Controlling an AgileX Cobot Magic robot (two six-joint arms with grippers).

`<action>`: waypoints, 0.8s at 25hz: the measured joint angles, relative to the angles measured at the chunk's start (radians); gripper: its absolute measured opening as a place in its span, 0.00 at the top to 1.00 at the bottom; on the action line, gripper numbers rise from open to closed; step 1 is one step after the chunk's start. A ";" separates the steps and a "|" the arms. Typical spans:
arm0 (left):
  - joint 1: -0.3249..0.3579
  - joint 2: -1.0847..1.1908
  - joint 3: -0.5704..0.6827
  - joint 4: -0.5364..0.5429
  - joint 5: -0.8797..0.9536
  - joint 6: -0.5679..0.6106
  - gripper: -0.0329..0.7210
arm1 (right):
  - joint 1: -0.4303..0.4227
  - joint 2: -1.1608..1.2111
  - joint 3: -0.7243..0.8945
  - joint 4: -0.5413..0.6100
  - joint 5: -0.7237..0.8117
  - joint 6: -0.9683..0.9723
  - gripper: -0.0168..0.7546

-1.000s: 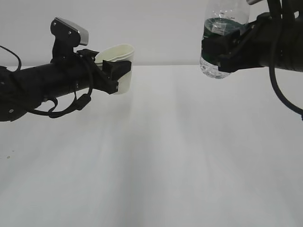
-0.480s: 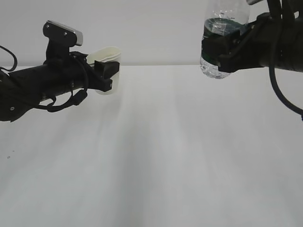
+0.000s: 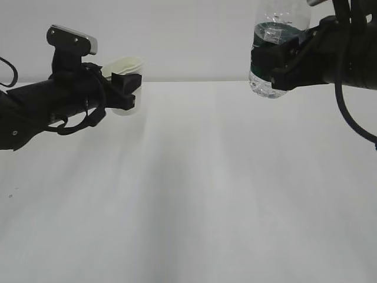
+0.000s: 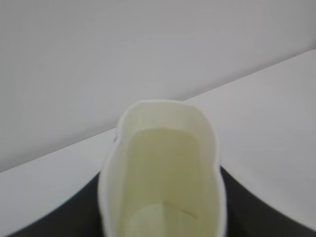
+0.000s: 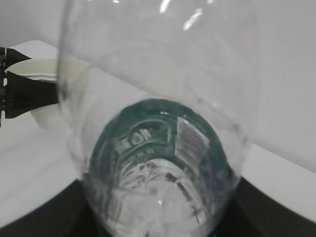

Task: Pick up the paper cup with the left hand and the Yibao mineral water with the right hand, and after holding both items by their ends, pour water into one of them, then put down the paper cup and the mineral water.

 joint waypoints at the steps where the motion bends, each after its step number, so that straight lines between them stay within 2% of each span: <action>1: 0.005 0.000 0.000 0.000 0.001 0.002 0.51 | 0.000 0.000 0.000 0.000 0.000 0.000 0.44; 20: 0.117 0.000 0.000 -0.008 0.005 0.002 0.52 | 0.000 0.000 0.000 0.002 0.000 0.000 0.44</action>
